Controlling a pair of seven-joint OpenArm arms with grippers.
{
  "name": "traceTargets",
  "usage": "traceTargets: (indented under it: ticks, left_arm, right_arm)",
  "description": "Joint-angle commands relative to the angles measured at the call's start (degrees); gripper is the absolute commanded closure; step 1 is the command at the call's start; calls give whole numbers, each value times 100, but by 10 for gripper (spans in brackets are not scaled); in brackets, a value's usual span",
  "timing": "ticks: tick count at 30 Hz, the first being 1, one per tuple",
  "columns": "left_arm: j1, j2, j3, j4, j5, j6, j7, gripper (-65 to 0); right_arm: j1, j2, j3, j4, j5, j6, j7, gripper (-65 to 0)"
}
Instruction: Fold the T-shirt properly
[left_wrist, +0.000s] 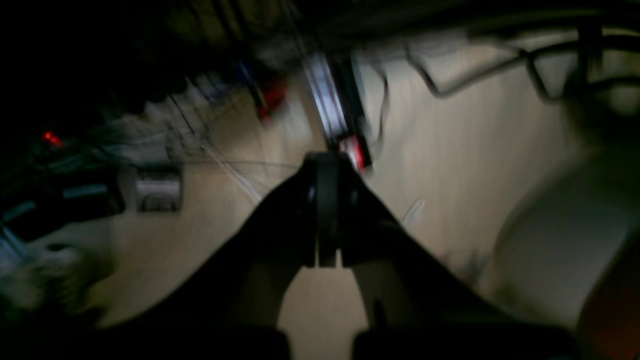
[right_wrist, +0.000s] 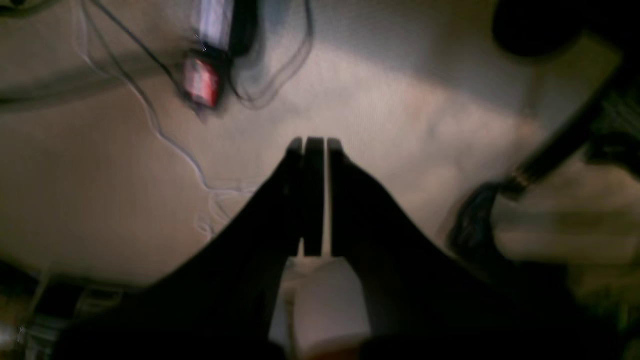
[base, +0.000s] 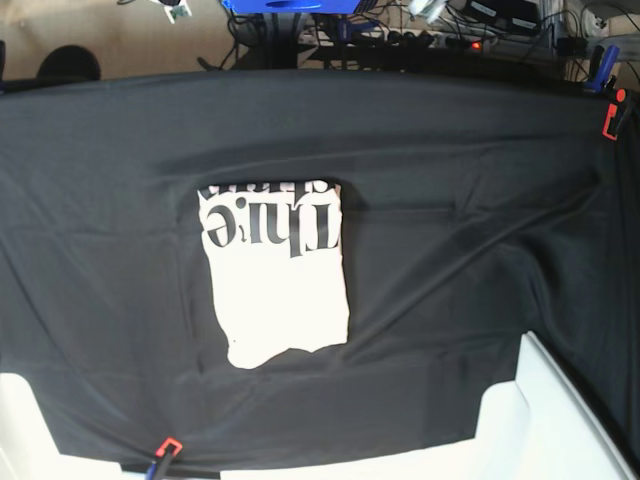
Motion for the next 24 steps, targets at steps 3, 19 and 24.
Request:
traceTargets:
  ticks: [3, 19, 24]
  left_arm:
    - [-164, 135, -32, 85, 16, -41, 953, 0]
    - [-199, 442, -401, 674, -766, -41, 1243, 0]
    - [-199, 442, -401, 665, -942, -41, 1243, 0]
  right_arm:
    - [438, 10, -28, -688, -12, 32, 443, -22]
    - [525, 432, -28, -706, -12, 23, 1181, -23]
    - [525, 432, -19, -715, -12, 23, 1173, -23]
